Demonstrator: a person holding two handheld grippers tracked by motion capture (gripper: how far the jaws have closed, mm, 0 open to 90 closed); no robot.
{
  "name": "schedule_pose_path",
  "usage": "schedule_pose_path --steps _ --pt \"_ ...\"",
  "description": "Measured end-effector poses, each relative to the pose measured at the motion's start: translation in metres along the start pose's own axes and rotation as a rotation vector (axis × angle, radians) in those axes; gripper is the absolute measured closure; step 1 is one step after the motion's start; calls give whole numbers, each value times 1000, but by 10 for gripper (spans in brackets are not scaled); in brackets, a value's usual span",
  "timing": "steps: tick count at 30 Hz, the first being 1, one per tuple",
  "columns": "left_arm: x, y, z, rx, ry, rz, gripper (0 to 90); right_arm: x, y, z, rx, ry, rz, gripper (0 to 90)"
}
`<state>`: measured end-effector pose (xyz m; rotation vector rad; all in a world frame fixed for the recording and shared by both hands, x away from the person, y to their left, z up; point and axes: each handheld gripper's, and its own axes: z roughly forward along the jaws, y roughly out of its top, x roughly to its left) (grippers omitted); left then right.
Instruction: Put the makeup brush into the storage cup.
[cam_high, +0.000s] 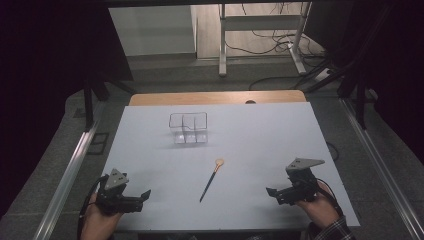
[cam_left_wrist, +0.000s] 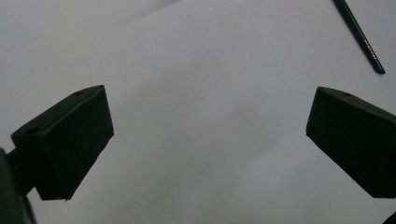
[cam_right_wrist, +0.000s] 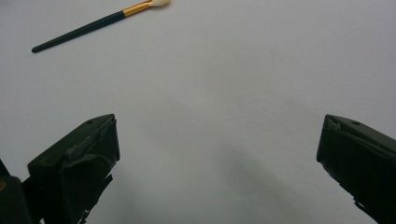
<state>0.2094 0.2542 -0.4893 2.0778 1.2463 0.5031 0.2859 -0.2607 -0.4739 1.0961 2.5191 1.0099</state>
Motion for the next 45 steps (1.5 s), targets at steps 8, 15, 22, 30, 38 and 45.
schedule_pose_path --steps 8,15,22,30,38,45 --pt "-1 0 0 4 -7 6 15 2 0 2 7 4 -10 0" --pt "-2 0 1 14 -11 23 15 1 0 3 12 4 -8 0" --pt "-1 0 1 14 -20 22 14 2 0 3 14 7 -18 0" --pt "1 1 2 24 -42 6 15 3 1 4 12 6 -31 0" --pt "0 11 5 33 -36 20 14 4 1 4 19 5 -34 0" --pt "0 16 6 26 -48 21 10 3 1 4 13 -4 -35 0"
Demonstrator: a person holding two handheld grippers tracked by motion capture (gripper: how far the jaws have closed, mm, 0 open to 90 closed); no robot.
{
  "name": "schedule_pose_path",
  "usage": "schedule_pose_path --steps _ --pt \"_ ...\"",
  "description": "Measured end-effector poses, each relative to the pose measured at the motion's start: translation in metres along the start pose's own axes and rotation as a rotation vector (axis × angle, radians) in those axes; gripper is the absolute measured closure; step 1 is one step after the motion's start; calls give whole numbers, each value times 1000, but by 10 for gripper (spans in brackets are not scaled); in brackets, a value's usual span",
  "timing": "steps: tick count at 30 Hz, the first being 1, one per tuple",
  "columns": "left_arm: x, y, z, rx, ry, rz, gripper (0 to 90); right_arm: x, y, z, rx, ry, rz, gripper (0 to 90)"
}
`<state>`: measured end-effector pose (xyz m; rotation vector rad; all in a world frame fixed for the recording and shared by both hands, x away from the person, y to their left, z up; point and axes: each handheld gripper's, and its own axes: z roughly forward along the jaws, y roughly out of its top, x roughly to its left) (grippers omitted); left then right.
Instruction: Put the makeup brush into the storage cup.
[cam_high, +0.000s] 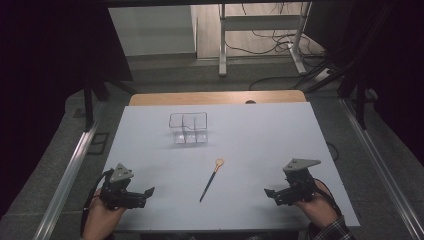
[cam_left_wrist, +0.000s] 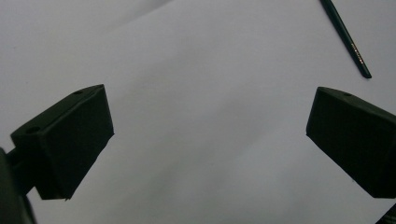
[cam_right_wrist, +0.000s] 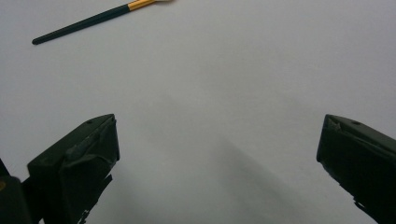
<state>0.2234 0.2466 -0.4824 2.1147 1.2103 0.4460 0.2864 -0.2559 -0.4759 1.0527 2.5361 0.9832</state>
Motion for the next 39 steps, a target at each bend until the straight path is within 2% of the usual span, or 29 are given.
schedule_pose_path --steps 3,6,8,14,23,27,30,39 --pt "-1 2 1 -4 -8 -2 6 0 0 0 0 -6 0 0" --pt "0 4 1 -23 -38 -14 1 1 0 0 5 -9 -2 0" --pt "-1 6 1 -29 -36 -9 0 0 -1 0 2 -12 -5 0" --pt "-2 8 4 -6 -30 5 0 0 0 0 -2 -15 1 0" --pt "-7 20 16 39 -52 63 2 0 0 0 5 -21 -4 0" --pt "-8 24 20 66 -47 81 1 0 0 0 1 -23 -6 0" --pt "-8 26 22 64 -37 93 1 0 0 0 1 -24 -7 0" --pt "-9 35 27 85 -39 98 3 0 0 0 0 -26 -9 0"
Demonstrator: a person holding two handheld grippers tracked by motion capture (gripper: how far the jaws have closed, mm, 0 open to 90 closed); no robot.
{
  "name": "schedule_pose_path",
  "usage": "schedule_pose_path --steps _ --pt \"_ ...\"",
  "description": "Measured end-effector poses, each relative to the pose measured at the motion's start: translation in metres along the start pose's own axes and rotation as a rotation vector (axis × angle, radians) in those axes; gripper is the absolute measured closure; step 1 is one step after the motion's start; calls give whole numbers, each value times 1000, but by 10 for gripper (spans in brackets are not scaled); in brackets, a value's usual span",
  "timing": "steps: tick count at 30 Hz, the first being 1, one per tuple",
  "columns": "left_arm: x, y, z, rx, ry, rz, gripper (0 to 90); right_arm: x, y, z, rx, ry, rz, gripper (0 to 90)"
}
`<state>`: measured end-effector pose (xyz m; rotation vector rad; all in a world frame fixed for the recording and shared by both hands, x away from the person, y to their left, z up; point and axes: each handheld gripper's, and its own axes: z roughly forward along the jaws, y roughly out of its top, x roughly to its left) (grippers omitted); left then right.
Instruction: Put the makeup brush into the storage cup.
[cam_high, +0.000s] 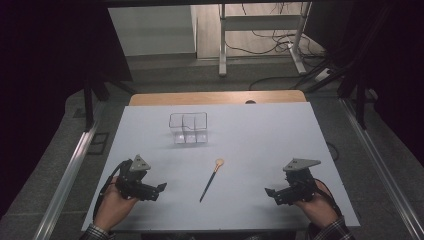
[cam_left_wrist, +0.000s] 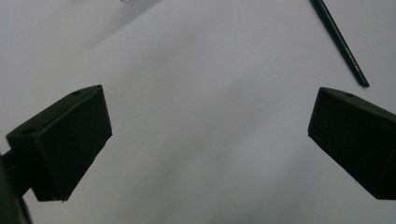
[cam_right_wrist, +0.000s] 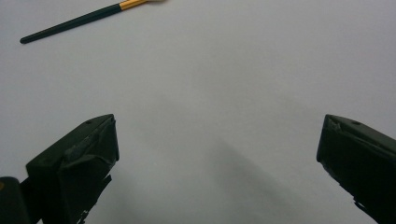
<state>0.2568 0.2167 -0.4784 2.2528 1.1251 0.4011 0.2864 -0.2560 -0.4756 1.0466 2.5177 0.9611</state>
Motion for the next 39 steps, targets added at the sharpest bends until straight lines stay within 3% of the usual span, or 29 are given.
schedule_pose_path --steps 12,19,32,39 --pt "0 15 8 38 -1 22 9 0 0 1 5 -4 -4 0" --pt "0 21 11 33 -17 31 10 0 0 1 8 -5 -5 0" --pt "2 33 18 68 -3 50 20 0 0 2 13 -5 -6 0" --pt "1 42 23 62 -1 63 15 1 0 2 16 -4 -7 0"
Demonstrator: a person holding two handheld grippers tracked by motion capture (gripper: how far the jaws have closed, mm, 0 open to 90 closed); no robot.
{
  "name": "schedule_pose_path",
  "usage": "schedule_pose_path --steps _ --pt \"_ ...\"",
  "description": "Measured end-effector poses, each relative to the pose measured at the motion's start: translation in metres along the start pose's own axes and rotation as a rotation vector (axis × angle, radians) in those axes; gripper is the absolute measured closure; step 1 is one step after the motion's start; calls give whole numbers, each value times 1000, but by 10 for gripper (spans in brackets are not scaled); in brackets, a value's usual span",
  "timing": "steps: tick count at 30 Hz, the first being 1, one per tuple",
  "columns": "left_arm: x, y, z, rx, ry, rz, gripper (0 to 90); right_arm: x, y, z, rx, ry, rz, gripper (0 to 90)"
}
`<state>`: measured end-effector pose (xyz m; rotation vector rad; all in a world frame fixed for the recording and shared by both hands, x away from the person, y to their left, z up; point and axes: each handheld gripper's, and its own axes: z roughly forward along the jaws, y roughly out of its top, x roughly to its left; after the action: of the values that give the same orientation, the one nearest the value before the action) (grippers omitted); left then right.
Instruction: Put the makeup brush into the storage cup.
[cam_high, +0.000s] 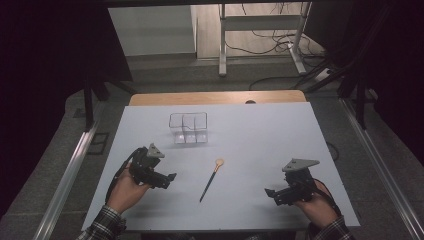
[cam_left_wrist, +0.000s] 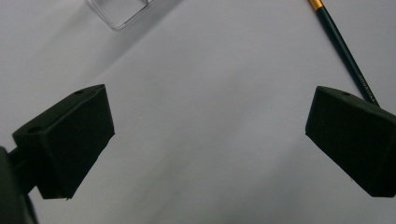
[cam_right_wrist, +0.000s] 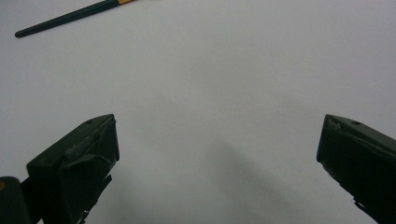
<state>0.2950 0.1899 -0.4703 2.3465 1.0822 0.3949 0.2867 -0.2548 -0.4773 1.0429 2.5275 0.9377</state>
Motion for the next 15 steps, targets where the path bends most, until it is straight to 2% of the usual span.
schedule_pose_path --steps 11,15 --pt "3 9 8 -12 -9 17 10 0 0 1 4 0 -2 0" --pt "5 14 10 -13 -24 -8 11 0 0 1 5 1 -1 0"
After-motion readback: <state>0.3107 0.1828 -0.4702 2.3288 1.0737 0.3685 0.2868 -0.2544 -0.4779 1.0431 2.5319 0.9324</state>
